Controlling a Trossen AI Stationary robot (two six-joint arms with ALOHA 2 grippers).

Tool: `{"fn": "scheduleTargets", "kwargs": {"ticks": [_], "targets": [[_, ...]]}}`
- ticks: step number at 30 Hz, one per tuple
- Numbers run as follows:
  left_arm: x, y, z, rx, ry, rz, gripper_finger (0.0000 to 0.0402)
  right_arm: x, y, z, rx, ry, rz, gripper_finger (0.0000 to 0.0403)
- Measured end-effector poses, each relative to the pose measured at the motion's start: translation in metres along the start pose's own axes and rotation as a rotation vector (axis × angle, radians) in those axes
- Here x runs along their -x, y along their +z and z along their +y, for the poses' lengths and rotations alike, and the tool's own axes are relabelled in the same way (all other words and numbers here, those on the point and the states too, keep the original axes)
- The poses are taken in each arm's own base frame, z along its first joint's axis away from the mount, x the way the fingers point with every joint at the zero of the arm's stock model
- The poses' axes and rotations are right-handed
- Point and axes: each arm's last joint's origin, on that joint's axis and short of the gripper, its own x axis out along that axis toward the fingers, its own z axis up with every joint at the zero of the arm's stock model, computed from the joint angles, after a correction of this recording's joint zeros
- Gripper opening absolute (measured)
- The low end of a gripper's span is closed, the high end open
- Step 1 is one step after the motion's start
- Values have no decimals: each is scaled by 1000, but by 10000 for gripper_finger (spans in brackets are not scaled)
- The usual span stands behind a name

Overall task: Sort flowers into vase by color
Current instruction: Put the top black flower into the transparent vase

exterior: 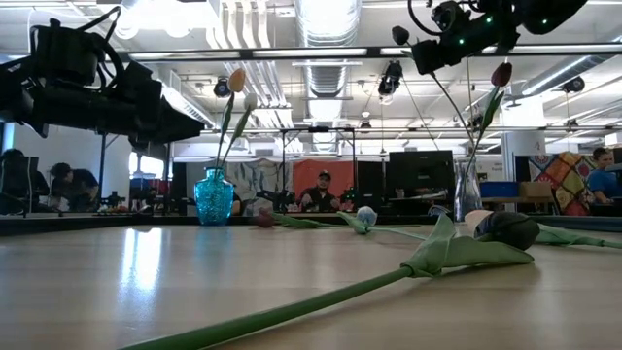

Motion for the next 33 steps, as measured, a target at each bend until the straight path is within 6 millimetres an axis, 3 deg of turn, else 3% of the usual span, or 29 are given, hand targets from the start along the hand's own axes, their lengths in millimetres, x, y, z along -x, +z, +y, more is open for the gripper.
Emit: {"fn": "scheduleTargets", "kwargs": {"ticks": [18, 27, 33], "targets": [[0, 0, 0, 0, 0, 0, 161, 17, 11, 40, -25, -83, 17, 13], [0, 0, 0, 0, 0, 0, 161, 30, 4, 64, -63, -141, 40, 13], [0, 0, 0, 0, 0, 2, 161, 20, -10, 82, -36, -199, 98, 13]]}}
